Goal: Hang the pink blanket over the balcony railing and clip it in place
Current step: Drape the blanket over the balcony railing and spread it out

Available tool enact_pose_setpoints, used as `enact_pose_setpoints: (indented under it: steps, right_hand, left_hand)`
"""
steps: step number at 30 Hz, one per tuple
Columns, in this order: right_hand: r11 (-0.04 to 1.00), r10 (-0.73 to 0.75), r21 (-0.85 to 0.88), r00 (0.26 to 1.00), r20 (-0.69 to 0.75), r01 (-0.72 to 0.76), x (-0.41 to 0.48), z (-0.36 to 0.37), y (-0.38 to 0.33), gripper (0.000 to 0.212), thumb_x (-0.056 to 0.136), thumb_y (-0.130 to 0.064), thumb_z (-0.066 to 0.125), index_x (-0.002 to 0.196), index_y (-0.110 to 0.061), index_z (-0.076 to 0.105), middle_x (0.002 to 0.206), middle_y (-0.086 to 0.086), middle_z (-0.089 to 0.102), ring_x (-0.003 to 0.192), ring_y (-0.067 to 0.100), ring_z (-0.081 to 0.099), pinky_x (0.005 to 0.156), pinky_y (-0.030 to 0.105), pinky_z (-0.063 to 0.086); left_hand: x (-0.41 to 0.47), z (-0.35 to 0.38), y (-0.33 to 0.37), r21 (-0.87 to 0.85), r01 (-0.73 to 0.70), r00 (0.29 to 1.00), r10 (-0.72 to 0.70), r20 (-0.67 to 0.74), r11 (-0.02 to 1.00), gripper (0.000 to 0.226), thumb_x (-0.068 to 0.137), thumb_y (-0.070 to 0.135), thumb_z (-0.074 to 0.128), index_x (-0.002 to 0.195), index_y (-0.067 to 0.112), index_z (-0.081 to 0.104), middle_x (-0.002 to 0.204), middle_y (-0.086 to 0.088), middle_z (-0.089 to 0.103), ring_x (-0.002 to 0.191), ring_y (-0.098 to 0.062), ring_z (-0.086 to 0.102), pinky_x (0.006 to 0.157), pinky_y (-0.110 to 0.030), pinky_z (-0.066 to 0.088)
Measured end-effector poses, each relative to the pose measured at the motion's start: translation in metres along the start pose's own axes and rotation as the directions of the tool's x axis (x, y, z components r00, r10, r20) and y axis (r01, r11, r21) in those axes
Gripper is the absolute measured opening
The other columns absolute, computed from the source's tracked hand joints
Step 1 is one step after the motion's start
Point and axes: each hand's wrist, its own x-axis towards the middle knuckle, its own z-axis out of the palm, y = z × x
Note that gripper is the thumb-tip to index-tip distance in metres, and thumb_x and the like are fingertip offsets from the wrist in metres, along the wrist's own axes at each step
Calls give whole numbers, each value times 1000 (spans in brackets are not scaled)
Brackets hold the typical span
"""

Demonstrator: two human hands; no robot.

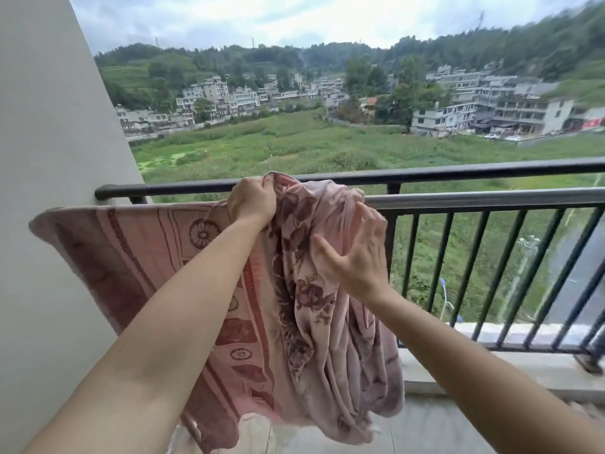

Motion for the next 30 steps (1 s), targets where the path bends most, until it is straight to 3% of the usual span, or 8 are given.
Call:
enact_pose_setpoints:
  steps: [4,8,11,16,21,23,26,30]
  right_hand:
    - [855,401,217,865,300,-472,-10,10,5,55,64,-54,73,109,-25,59,97,-7,70,85,13,68,80,37,59]
    - [790,441,262,810,385,-555,-6,-5,18,29,74,-37,57,74,-9,62,57,1,56,55,20,51,49,29,44]
    - [831,387,347,899,203,-436,7,-25,29,17,76,-24,52,74,-7,55,64,8,48,59,21,46,50,34,41]
    - [811,468,432,881,-73,-395,20,-59,37,15,73,-16,50,77,-11,64,72,1,60,72,18,55,58,31,45]
    - [796,485,300,850,203,-526,18,-74,34,59,74,-67,62,107,-18,65,98,4,73,85,21,68,73,35,56]
    - [857,412,227,880,236,-462,25,-80,30,62,77,-76,59,94,-17,69,84,-1,73,71,15,67,63,29,55]
    - [930,363,79,929,-72,-358,46,-99,27,42,91,-53,61,73,-16,63,65,-2,62,52,7,55,47,18,43]
    - [830,489,-11,737,-467,-558,70,-148,58,34,99,-44,50,104,-12,61,100,5,66,82,22,62,65,16,44]
  left_hand:
    - [5,-2,-9,-26,-64,994,66,93,998,63,90,66,38,51,16,39,51,5,47,73,-29,63,60,-30,38]
    - [-2,-3,-20,9,-173,945,163,284,985,93,76,88,2,110,33,68,104,-4,71,117,-30,55,114,-56,8]
    - [0,1,-22,41,-230,935,209,285,972,86,85,77,2,122,30,63,108,-9,70,119,-31,53,112,-56,9]
    - [-12,11,-26,219,-367,927,336,168,904,63,90,73,15,81,24,54,91,-5,62,99,-29,53,92,-46,28]
    - [-12,13,-26,195,-345,934,316,164,918,94,85,74,-12,101,24,67,102,-4,66,100,-26,52,90,-47,28]
    - [-13,12,-24,210,-342,936,313,160,916,95,86,72,-13,111,29,67,106,-5,67,102,-27,53,86,-46,27]
    - [-17,9,-24,169,-331,941,310,139,929,95,87,71,-13,99,20,67,101,-10,67,103,-30,54,91,-47,27]
    - [-19,4,-25,124,-343,934,325,146,931,77,87,68,-13,68,21,44,80,-6,58,92,-29,53,92,-48,29]
